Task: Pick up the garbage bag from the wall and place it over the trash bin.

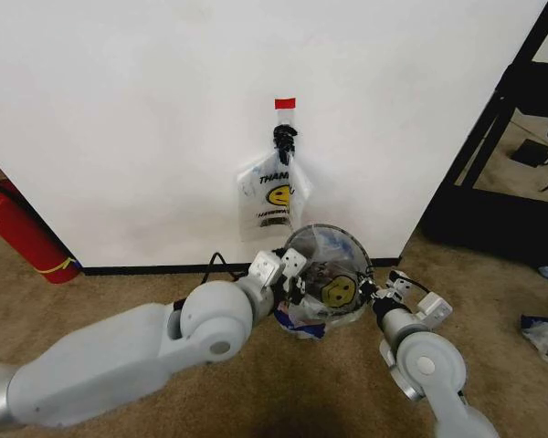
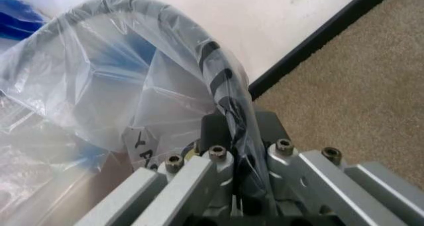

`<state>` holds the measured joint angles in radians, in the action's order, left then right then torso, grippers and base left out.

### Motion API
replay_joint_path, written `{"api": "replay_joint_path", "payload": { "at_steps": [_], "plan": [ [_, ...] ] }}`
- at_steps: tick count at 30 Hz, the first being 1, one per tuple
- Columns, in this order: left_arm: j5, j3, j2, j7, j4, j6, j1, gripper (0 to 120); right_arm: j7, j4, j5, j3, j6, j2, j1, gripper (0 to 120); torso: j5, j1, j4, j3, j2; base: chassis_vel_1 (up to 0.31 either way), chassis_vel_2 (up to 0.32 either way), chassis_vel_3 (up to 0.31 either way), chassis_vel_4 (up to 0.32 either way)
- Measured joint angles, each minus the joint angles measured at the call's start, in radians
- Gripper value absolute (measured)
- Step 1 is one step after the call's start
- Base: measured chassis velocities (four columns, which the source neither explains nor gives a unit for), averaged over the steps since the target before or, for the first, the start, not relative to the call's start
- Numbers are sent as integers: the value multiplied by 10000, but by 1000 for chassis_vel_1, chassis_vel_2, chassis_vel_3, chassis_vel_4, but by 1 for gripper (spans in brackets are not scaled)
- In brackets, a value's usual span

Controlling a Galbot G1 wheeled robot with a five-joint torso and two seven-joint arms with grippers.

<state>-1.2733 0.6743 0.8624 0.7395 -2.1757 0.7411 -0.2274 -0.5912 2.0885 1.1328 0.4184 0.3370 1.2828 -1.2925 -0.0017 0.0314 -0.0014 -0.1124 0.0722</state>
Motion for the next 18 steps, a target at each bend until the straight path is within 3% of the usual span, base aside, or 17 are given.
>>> {"api": "replay_joint_path", "payload": {
  "at_steps": [1,5,9,15,18],
  "plan": [
    [0,0,0,0,0,0,0,0,0,0,0,0,0,0,0,0,0,0,0,0,0,0,0,0,0],
    [-244,1636,408,151,505,-3,1481,0,2,-4,-70,-66,0,0,-5,0,0,0,0,0,0,0,0,0,0],
    [-243,2406,860,184,1073,-11,2015,0,23,-11,-182,-118,-4,16,23,0,2,0,-2,0,0,0,0,0,0],
    [-145,3159,2038,349,2388,-27,2356,0,100,20,-425,-218,-31,149,26,0,1,-1,-3,0,0,0,0,0,0],
    [-1021,3280,2624,995,3138,-35,2446,0,96,193,-486,-251,-69,167,17,0,1,-1,0,0,0,0,0,0,0]
  ]
}}
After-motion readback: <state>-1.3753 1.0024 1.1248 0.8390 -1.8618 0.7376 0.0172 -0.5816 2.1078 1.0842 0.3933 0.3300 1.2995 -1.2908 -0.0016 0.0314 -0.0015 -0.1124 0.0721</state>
